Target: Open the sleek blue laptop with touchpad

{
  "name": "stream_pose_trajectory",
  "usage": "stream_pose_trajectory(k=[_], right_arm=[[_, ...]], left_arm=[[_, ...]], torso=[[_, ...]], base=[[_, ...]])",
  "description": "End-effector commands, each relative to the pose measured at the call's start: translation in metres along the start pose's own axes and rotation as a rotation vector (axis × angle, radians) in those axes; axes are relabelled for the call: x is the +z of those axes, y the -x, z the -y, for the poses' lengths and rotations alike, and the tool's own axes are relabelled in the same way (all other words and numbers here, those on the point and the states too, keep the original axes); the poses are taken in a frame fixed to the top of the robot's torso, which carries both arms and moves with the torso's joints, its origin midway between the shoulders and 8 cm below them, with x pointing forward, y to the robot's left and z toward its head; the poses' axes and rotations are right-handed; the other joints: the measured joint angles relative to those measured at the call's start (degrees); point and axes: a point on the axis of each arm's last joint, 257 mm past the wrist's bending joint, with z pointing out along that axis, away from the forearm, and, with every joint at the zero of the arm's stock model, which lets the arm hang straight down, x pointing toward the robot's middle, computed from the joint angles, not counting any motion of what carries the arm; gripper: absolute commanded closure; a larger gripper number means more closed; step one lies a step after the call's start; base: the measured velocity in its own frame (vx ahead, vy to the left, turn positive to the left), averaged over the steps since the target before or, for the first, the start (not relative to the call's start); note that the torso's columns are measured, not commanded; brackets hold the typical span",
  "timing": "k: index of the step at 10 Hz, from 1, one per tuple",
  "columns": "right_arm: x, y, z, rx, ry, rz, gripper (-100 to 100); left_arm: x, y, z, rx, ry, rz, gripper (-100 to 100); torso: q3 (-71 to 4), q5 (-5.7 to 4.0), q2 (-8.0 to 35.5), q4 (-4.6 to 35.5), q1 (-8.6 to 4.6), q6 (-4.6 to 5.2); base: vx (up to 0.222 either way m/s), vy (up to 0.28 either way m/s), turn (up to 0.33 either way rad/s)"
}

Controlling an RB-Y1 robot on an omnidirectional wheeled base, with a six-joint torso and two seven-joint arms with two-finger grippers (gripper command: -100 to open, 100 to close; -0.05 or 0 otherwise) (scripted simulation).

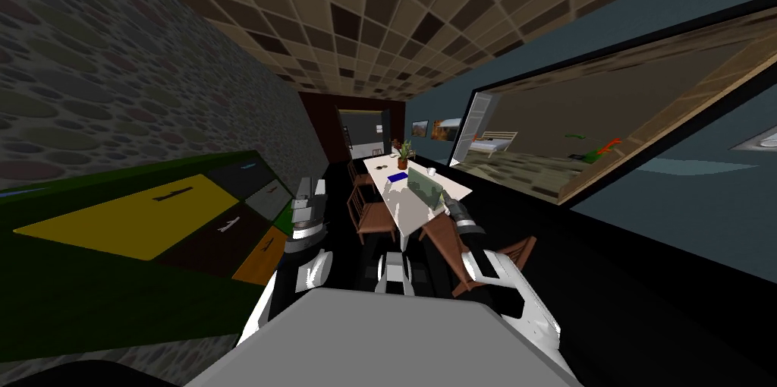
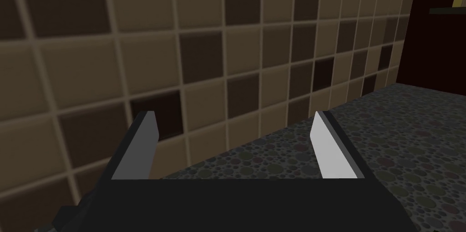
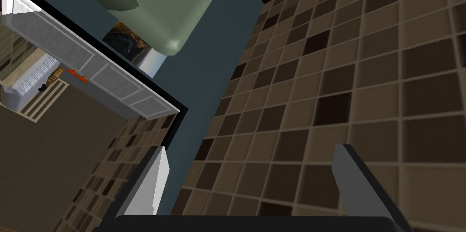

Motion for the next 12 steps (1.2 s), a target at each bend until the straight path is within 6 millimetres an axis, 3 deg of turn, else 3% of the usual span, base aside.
stream_pose_trajectory(k=[1,4,5,6,7,8,9,10,11,12], right_arm=[[0.005,-0.01,0.026,-0.083,-0.075,-0.018,-100],[0.007,-0.013,0.044,-0.179,-0.123,-0.032,-100],[0.009,-0.016,0.061,-0.218,-0.172,-0.041,-100],[0.008,-0.016,0.062,-0.245,-0.173,-0.042,-100],[0.009,-0.018,0.08,-0.28,-0.225,-0.051,-100],[0.009,-0.017,0.08,-0.309,-0.224,-0.052,-100],[0.009,-0.018,0.098,-0.345,-0.276,-0.06,-100],[0.009,-0.018,0.098,-0.374,-0.275,-0.061,-100],[0.008,-0.019,0.115,-0.406,-0.327,-0.069,-100],[0.009,-0.018,0.115,-0.439,-0.325,-0.069,-100]], left_arm=[[0.0,0.0,0.0,0.0,0.0,0.0,0],[0.0,0.0,0.0,0.0,0.0,0.0,0],[0.0,0.0,0.0,0.0,0.0,0.0,0],[0.0,0.0,0.0,0.0,0.0,0.0,0],[0.0,0.0,0.0,0.0,0.0,0.0,0],[0.0,0.0,0.0,0.0,0.0,0.0,0],[0.0,0.0,0.0,0.0,0.0,0.0,0],[0.0,0.0,0.0,0.0,0.0,0.0,0],[0.0,0.0,0.0,0.0,0.0,0.0,0],[0.0,0.0,0.0,0.0,0.0,0.0,0]], torso=[[0.0,0.0,-0.01,0.0,0.01,0.02],[0.0,0.0,0.0,0.0,-0.01,-0.01],[0.0,0.0,0.0,0.0,-0.01,0.03],[0.0,0.0,-0.01,0.0,0.01,0.0],[-0.01,0.0,-0.01,0.0,0.0,0.02],[0.0,0.0,0.0,0.0,0.0,-0.01],[0.0,0.0,0.0,0.0,-0.01,0.02],[0.0,0.0,0.01,0.0,-0.01,0.0],[0.0,0.0,-0.01,0.0,-0.01,0.02],[0.0,0.0,0.0,0.0,0.01,-0.01]], base=[[-0.018,0.011,0.123],[-0.016,0.007,0.093],[-0.013,0.013,0.106],[-0.01,0.01,0.072],[-0.016,0.012,0.139],[-0.014,0.007,0.064],[-0.015,0.009,0.118],[-0.012,0.008,0.069],[-0.017,0.01,0.118],[-0.015,0.009,0.073]])
